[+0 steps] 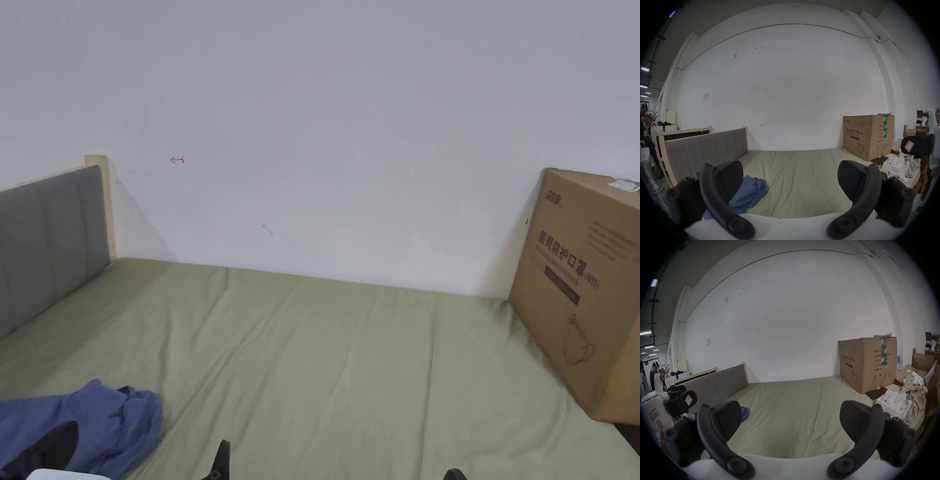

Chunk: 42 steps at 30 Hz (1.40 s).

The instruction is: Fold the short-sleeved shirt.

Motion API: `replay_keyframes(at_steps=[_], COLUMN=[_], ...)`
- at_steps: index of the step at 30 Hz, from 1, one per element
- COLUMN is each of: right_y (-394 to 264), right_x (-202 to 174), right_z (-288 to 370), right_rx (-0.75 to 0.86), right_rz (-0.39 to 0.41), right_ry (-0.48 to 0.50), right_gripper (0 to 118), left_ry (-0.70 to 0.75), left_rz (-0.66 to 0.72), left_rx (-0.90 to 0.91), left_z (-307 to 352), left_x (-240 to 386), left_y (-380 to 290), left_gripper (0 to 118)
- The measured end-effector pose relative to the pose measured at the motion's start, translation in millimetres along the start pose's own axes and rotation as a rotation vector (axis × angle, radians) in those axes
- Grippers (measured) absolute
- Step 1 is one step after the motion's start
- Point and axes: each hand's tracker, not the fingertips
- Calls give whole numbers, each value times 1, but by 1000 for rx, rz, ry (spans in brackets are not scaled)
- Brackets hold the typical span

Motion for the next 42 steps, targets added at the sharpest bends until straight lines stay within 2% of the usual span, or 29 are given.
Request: replay_keyframes(at_steps=[3, 4, 5, 6, 7, 8, 9, 10, 11, 13, 19, 24, 26, 29, 31, 36, 39, 42], right_y=[-1, -1, -1, -1, 0, 2, 0, -1, -1, -2, -6, 1, 3, 7, 5, -5, -18, -24], right_x=[1, 0, 0, -1, -3, -7, -9, -10, -8, -2, -1, -10, -28, -67, -104, -194, -233, -246], right_z=[0, 0, 2, 5, 8, 6, 5, 2, 3, 4, 4, -2, -15, -38, -50, -71, -64, -58], right_rx=[-6, -6, -3, 17, 52, 57, 58, 43, 44, 47, 27, 18, 12, 21, 17, -30, -66, -91], right_rz=[3, 4, 7, 22, 43, 83, 106, 81, 60, 27, 21, 67, 67, 85, 102, 68, 81, 79], right_ry=[-1, 1, -3, -3, -17, -86, -198, -109, -79, -103, -98, -67, 7, 144, 276, 596, 702, 760], right_gripper=[118, 118, 116, 98, 47, 0, 0, 0, 0, 0, 0, 0, 0, 0, 0, 0, 0, 0], left_ry=[-7, -6, -10, -20, -19, -22, -52, -72, -58, -51, -56, -53, -22, 109, 198, 480, 591, 637], left_rz=[14, 19, 29, 40, 55, 100, 123, 134, 126, 106, 82, 60, 53, 48, 49, 25, 18, -8], left_rx=[-5, -5, -4, -16, -59, -77, -76, -89, -89, -80, -55, -48, -50, -53, -71, -93, -126, -142], left_z=[0, 0, 0, -2, -8, -8, -9, -10, -9, -8, -5, -1, 9, 32, 50, 118, 145, 160], left_x=[-2, -3, -5, -8, -9, -11, -16, -20, -20, -18, -8, -12, -24, -61, -91, -154, -177, -187], left_y=[0, 0, 1, 3, 4, 6, 6, 6, 6, 7, 10, 15, 19, 22, 24, 36, 44, 45], left_gripper=[112, 101, 73, 5, 0, 0, 0, 0, 0, 0, 0, 0, 0, 0, 0, 0, 0, 0])
